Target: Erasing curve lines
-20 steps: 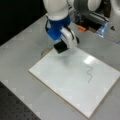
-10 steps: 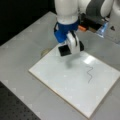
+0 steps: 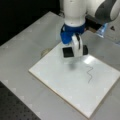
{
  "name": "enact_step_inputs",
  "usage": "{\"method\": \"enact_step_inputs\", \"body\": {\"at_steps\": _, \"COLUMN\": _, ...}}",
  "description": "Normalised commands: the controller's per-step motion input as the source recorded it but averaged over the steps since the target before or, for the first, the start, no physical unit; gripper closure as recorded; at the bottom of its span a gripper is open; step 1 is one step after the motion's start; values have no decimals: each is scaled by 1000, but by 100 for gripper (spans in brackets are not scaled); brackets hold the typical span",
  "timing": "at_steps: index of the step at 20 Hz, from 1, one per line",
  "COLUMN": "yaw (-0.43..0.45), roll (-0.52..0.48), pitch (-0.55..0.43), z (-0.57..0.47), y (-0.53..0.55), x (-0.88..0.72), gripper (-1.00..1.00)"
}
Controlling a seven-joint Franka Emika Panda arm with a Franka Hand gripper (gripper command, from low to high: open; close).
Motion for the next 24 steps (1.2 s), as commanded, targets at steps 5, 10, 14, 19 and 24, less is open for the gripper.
{"method": "enact_step_inputs", "body": {"at_steps": 5, "yaw": -233, "roll": 81, "pitch": -277, "z": -239, "y": 295, "x": -175, "gripper": 100}}
{"method": "enact_step_inputs", "body": {"at_steps": 10, "yaw": -209, "roll": 138, "pitch": -219, "z": -242, "y": 259, "x": -195, "gripper": 100}}
{"method": "enact_step_inputs", "body": {"at_steps": 14, "yaw": -181, "roll": 188, "pitch": -169, "z": -183, "y": 170, "x": -223, "gripper": 100}}
{"method": "enact_step_inputs", "body": {"at_steps": 19, "yaw": -138, "roll": 197, "pitch": -124, "z": -121, "y": 131, "x": -291, "gripper": 100}}
{"method": "enact_step_inputs", "body": {"at_steps": 24, "yaw": -89, "roll": 165, "pitch": -114, "z": -100, "y": 83, "x": -368, "gripper": 100}}
